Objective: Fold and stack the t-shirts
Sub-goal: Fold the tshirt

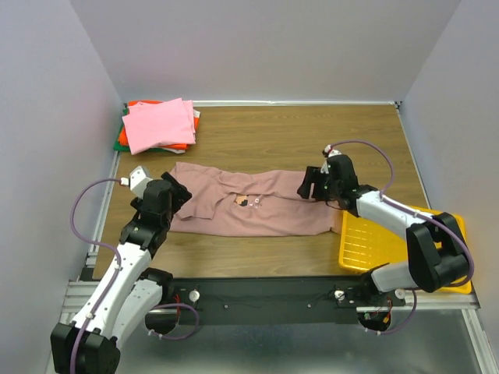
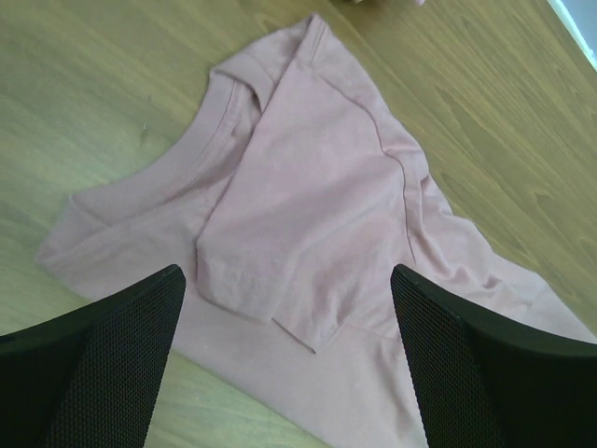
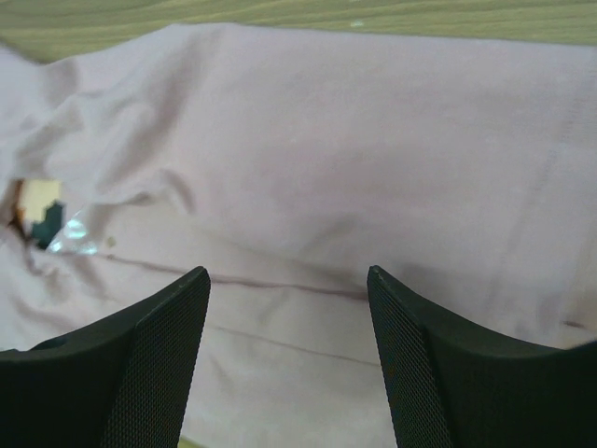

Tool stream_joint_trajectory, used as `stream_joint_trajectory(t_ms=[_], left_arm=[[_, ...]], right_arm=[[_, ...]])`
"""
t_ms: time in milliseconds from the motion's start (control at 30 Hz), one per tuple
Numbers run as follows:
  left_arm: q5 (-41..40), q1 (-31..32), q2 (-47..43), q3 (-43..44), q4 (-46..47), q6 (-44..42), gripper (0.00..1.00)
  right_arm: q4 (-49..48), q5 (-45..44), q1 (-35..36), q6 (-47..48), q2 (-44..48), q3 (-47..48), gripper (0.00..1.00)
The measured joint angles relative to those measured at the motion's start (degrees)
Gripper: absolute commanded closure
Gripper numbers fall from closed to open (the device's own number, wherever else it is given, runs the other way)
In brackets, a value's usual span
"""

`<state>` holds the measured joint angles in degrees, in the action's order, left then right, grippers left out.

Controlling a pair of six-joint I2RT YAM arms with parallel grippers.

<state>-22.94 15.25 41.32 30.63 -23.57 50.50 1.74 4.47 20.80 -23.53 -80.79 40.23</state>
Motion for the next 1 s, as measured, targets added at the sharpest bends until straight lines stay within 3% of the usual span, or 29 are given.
stream_joint_trajectory(t_ms=[267, 367, 567, 1000], left_arm=[[1.16, 0.0, 13.6, 2.32, 12.85, -9.73, 0.02], [3.19, 0.0, 20.28, 3.82, 16.79, -12.17, 0.02], [7.19, -0.02, 24.0, 0.72, 23.32, -12.74, 0.02], [9.55, -5.07, 27.71, -4.13, 30.36, -11.61, 0.02]], right_arm=[[-1.29, 1.44, 15.54, -1.57, 0.92, 5.11, 0.27], [-3.1, 1.33, 22.8, -2.67, -3.76, 10.19, 0.29], [-6.01, 1.29, 33.31, -4.98, -17.62, 19.67, 0.32], [-8.31, -0.46, 38.93, -6.71, -34.12, 30.36, 0.36]])
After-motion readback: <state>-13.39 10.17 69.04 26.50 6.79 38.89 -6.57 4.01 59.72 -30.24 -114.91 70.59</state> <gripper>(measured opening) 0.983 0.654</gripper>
